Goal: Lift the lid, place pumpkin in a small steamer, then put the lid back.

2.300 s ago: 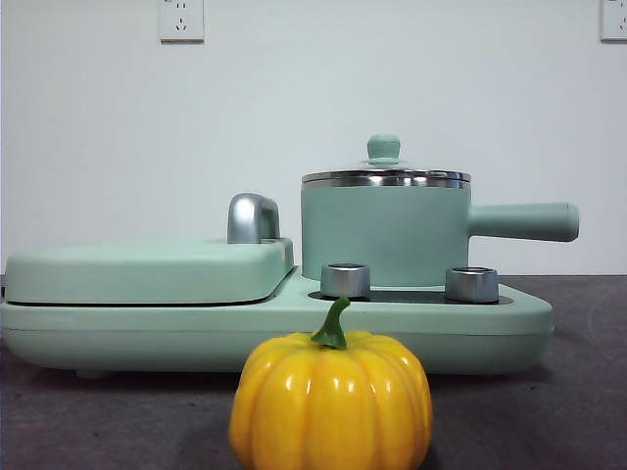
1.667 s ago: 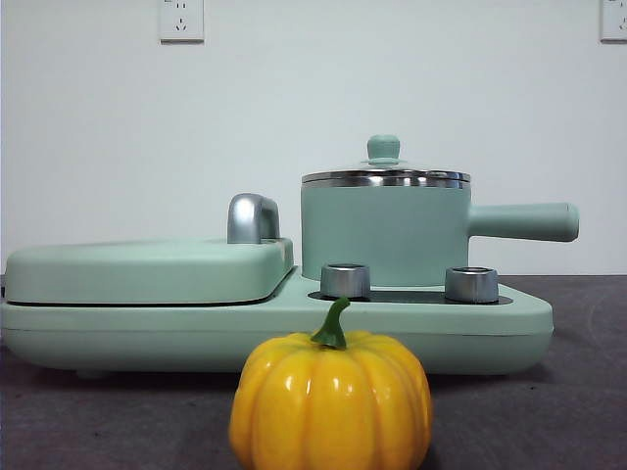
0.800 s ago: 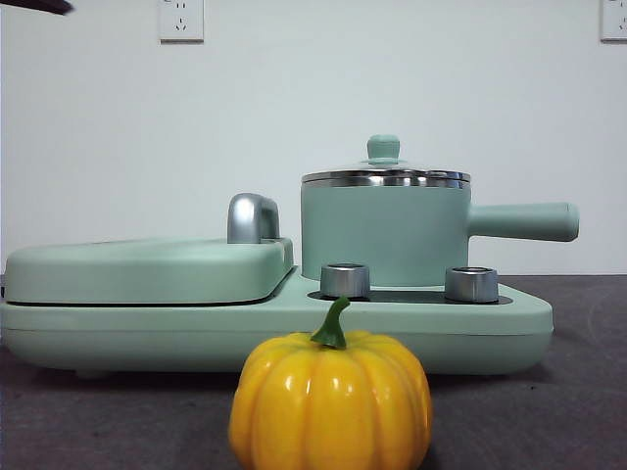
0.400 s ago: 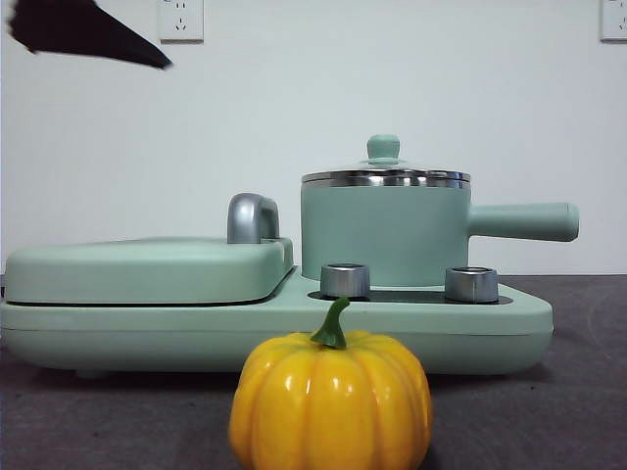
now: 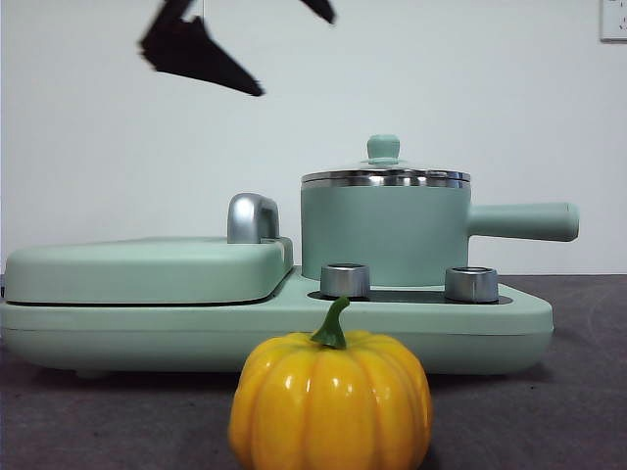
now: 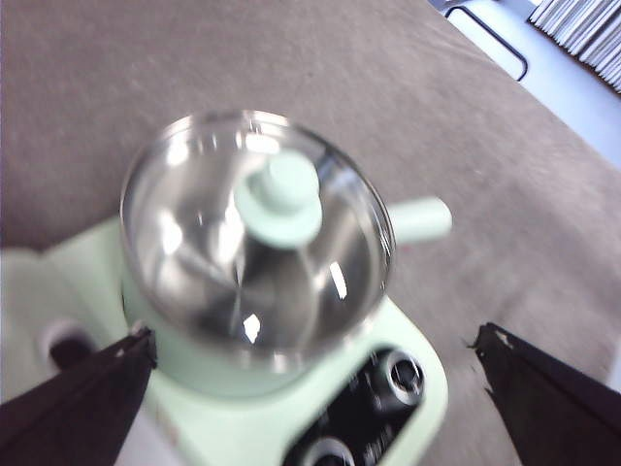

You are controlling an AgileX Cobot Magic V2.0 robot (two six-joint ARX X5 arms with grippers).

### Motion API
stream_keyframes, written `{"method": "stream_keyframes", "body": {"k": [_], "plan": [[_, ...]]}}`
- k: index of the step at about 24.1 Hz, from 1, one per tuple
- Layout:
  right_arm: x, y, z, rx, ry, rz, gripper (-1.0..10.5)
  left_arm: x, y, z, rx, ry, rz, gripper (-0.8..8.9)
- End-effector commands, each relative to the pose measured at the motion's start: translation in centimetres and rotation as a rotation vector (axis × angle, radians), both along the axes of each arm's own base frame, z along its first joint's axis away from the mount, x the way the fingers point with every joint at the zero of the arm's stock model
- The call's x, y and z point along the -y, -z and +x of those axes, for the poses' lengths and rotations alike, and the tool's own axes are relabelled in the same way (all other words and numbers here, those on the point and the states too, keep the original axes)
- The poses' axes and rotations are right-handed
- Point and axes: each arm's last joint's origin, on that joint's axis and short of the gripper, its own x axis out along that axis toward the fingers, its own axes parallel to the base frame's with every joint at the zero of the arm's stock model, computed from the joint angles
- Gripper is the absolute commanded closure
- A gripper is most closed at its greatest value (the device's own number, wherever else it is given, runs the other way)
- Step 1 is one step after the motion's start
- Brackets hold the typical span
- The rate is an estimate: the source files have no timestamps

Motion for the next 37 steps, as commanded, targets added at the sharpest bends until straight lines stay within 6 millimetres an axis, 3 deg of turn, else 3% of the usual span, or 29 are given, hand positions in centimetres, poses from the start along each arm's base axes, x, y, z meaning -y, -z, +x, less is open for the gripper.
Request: {"method": "stream_keyframes", "body": {"k": [1,7,14,29,37], "plan": [[0.0,-0.4,-0.1,0.02,-0.006,-0.004,4.8,2.1,-0.7,1.4,0.052,0.006,0.024,2.83],[0.0,-0.4,-0.1,0.021,-0.005,-0.004,4.8,5.5,-0.2,3.5,0.115,0.026,0.091,2.83],[0.0,-0.4,-0.1,0.021,-0.005,-0.004,4.8,8.3,2.0,4.6,0.198,0.044,0.194,2.87],[0.0,-0.4,-0.1,0.02,-0.006,-0.004,4.8,10.1,5.4,6.5,0.2,0.02,0.216,2.97],[0.0,-0.4,-0.1,0.019,-0.006,-0.003,4.8,10.1,5.5,6.4,0.192,0.025,0.225,6.05]]}}
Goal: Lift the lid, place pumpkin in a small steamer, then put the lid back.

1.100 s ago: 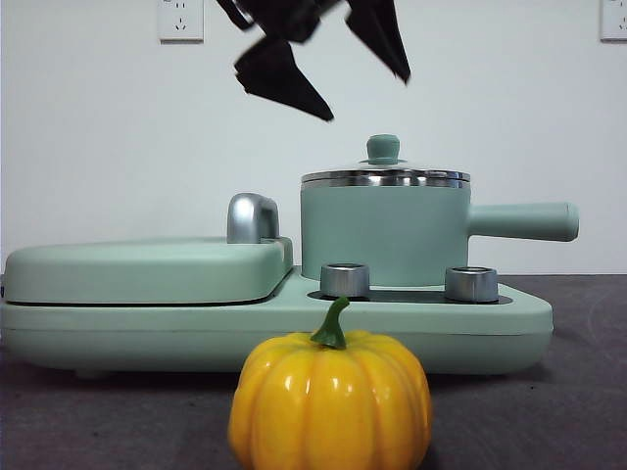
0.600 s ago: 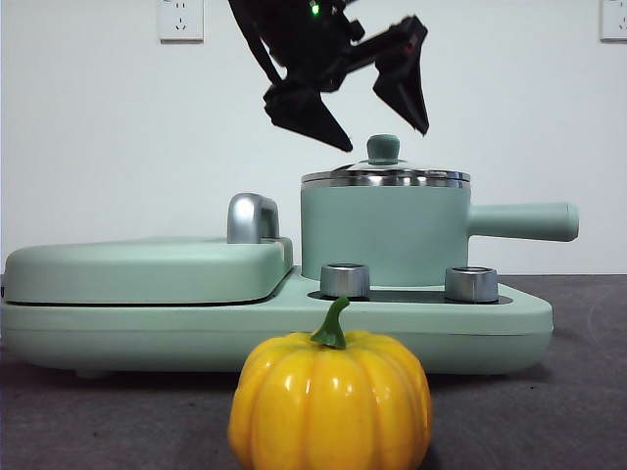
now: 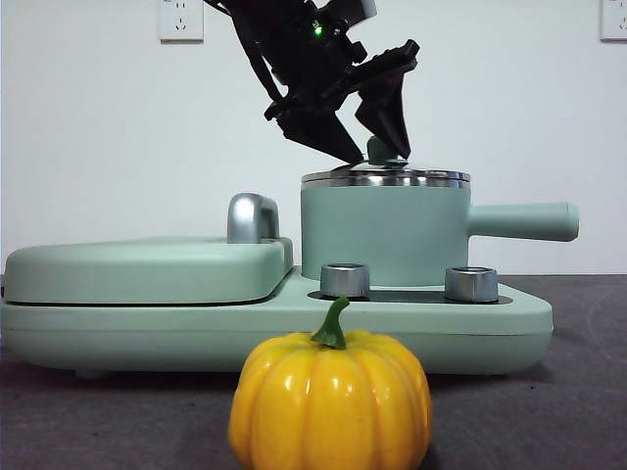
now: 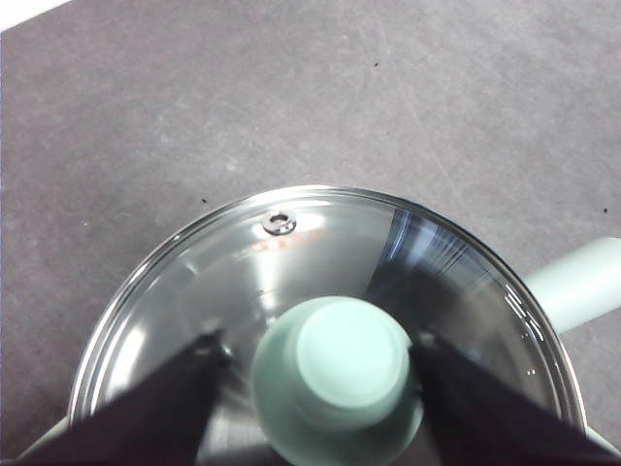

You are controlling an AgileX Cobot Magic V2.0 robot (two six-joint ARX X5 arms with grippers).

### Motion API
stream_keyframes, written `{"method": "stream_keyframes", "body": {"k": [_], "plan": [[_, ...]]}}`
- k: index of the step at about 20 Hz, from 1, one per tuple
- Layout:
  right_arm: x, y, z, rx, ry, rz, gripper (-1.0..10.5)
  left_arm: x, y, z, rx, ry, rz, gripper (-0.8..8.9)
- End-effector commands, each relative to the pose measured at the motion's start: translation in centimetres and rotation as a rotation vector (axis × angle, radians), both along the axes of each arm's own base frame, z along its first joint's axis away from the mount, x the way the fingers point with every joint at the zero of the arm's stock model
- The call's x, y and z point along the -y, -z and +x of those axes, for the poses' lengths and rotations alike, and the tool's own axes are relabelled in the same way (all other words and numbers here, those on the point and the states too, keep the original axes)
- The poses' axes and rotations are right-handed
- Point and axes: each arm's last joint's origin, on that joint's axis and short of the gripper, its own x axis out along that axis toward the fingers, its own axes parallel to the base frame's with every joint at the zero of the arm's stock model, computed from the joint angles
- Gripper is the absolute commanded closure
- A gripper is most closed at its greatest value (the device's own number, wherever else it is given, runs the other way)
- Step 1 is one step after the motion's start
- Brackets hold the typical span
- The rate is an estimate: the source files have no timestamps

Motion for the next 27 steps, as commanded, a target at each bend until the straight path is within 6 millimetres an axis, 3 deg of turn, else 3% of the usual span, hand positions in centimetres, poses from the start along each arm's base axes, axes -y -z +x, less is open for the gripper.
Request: {"method": "stream_keyframes", "body": {"k": [1,5,8,13,20,27], "plan": [[0.0,-0.4,-0.1,0.019,-0.006,-0.003,4.8,0.7,0.1,0.3,0.013,0.014,0.001,6.11],[0.0,-0.4,-0.1,0.019,-0.006,-0.003,4.8,0.7,0.0,0.3,0.019,0.017,0.004,6.42],[0.0,-0.4,-0.1,0.017,-0.005,-0.001,4.8,0.7,-0.2,0.3,0.024,0.017,-0.001,7.59],[0.0,-0.4,-0.1,0.014,-0.005,-0.001,4.8,0.5,-1.1,0.0,0.041,0.017,-0.015,7.59],[0.0,-0.4,-0.1,0.008,-0.002,0.006,4.8,-0.5,-4.5,-0.9,0.087,0.014,-0.054,7.58],[-0.3,-0.2,0.9,-0.104,-0.085,0.107,5.0,-3.5,-8.0,-2.2,0.12,-0.022,-0.079,7.59]]}}
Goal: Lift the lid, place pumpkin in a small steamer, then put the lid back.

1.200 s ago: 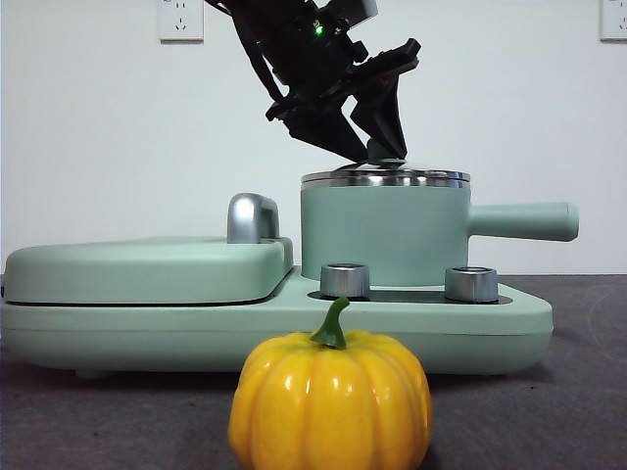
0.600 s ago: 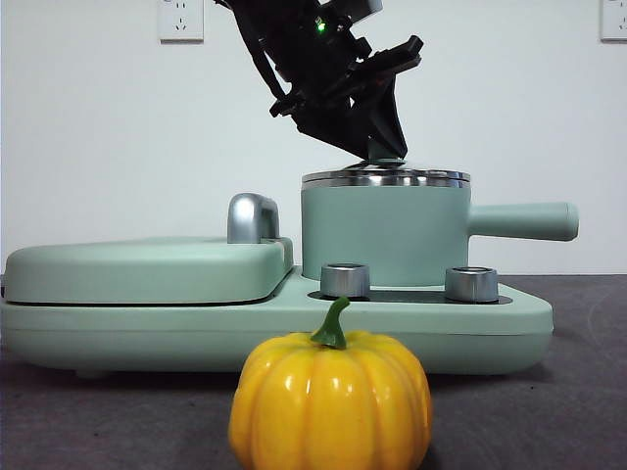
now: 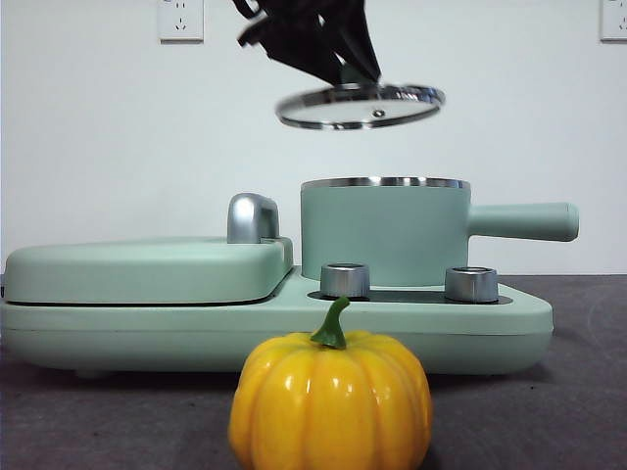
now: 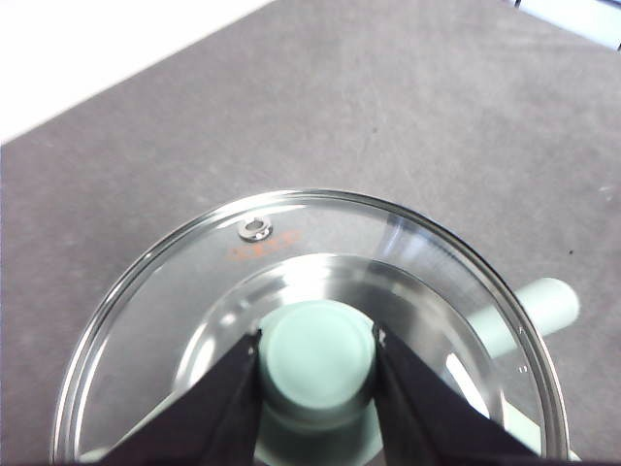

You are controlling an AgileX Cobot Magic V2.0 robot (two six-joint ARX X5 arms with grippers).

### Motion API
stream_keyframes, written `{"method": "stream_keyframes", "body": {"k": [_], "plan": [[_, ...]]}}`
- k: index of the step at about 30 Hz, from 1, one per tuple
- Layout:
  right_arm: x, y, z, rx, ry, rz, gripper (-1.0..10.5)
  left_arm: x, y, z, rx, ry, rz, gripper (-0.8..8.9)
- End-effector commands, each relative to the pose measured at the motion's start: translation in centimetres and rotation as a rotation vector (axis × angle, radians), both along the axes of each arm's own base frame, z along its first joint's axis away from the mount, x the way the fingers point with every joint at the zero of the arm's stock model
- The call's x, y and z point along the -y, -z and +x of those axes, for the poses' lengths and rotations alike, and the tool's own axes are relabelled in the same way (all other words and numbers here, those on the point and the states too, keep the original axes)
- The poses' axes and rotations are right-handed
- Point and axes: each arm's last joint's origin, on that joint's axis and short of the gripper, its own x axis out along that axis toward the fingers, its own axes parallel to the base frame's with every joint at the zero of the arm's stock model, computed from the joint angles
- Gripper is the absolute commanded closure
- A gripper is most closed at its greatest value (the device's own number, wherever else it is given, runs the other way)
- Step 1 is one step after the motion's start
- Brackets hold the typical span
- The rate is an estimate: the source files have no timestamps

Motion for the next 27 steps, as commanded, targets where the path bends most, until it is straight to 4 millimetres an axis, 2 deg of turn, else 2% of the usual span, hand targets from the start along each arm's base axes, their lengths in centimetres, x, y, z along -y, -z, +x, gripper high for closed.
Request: {"method": "stream_keyframes", "body": {"k": [1,6,14,20,22,27], "plan": [[-0.2,-0.2,1.0,-0.083,-0.05,0.067,5.1,-1.1,-2.1,0.0,0.037,-0.024,-0.034,7.59],[-1.1,0.6,3.6,-0.261,-0.1,0.098,5.1,-4.9,-3.5,0.4,0.031,-0.115,-0.026,7.59],[-3.8,2.0,6.1,-0.449,-0.116,0.027,5.1,-9.1,-4.4,1.6,0.047,-0.226,-0.015,7.6],[-7.6,3.7,7.4,-0.574,-0.16,-0.102,5.1,-12.1,-4.3,2.8,0.033,-0.317,-0.006,7.66],[-9.2,4.5,7.6,-0.615,-0.173,-0.149,5.1,-13.0,-4.1,3.1,0.022,-0.345,0.001,7.96],[-13.2,6.5,7.8,-0.681,-0.223,-0.242,5.1,-14.7,-4.1,3.6,0.016,-0.395,0.003,7.98]]}}
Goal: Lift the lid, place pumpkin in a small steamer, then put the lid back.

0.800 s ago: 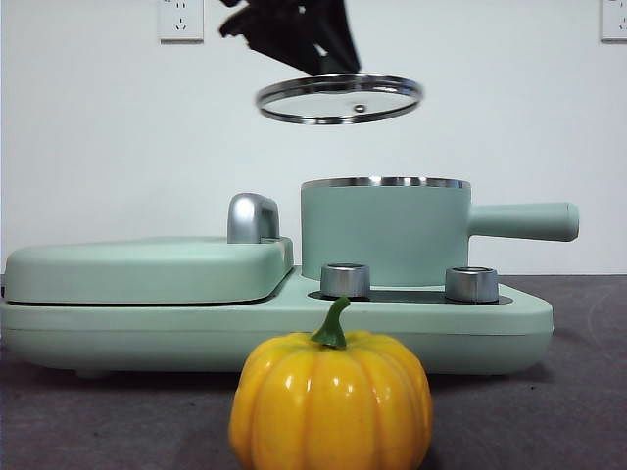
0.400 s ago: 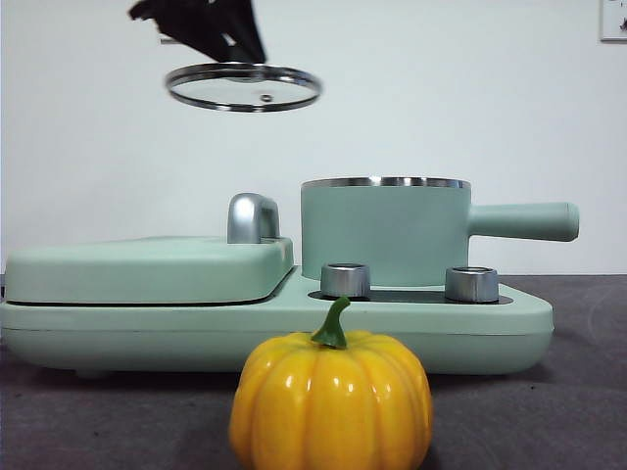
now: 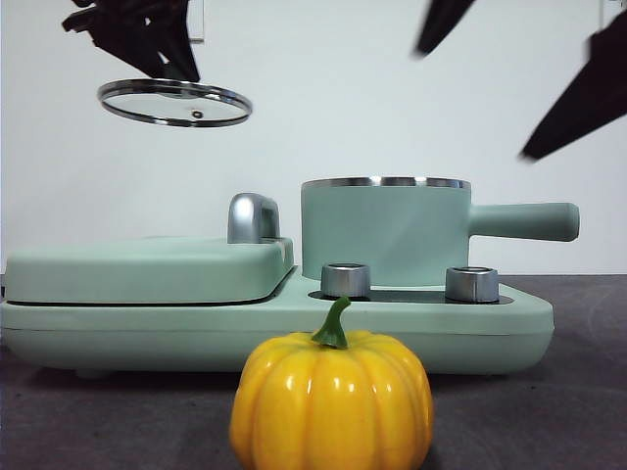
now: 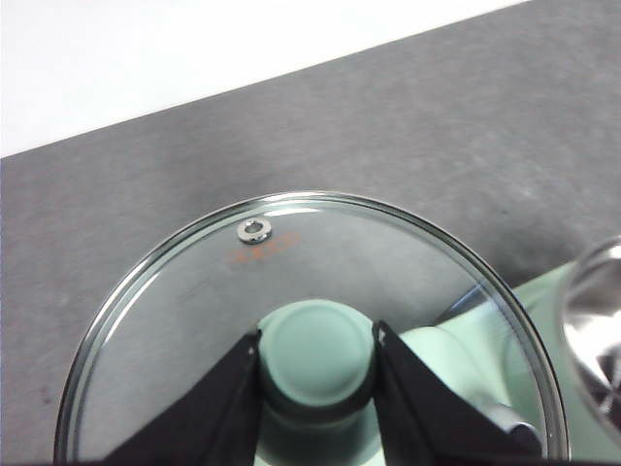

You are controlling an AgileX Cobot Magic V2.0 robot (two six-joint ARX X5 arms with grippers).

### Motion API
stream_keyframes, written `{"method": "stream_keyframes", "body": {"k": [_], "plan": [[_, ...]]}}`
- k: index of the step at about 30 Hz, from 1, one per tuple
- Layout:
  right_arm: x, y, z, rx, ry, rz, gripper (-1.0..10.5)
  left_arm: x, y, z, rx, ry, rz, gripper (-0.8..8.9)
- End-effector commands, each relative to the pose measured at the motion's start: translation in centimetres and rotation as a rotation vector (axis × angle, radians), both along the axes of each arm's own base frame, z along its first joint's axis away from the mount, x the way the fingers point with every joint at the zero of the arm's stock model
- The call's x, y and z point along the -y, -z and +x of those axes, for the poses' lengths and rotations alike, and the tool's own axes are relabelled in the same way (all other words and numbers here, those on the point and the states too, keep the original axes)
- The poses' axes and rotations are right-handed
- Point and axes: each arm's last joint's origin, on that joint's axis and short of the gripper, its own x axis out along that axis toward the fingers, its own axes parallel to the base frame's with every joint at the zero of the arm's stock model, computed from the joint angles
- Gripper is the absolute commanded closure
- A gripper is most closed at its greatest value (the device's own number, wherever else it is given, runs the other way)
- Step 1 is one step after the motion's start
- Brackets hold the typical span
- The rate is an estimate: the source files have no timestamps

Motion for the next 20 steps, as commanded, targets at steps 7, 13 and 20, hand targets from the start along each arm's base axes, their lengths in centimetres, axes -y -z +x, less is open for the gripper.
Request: {"method": "stream_keyframes", "body": {"k": [7,13,20], "plan": [[-6.4,2.8,0.1,-0.077,-0.091,-0.144,5.1,-1.8,-1.5,0.4,0.063,-0.049,-0.013,7.98],[-10.0,3.6,0.5,-0.047,-0.144,-0.256,5.1,-2.0,-1.5,0.4,0.058,-0.057,-0.015,7.98],[-12.4,5.5,1.3,-0.085,-0.182,-0.41,4.8,-2.1,-1.5,0.4,0.055,-0.059,-0.017,7.98]]}}
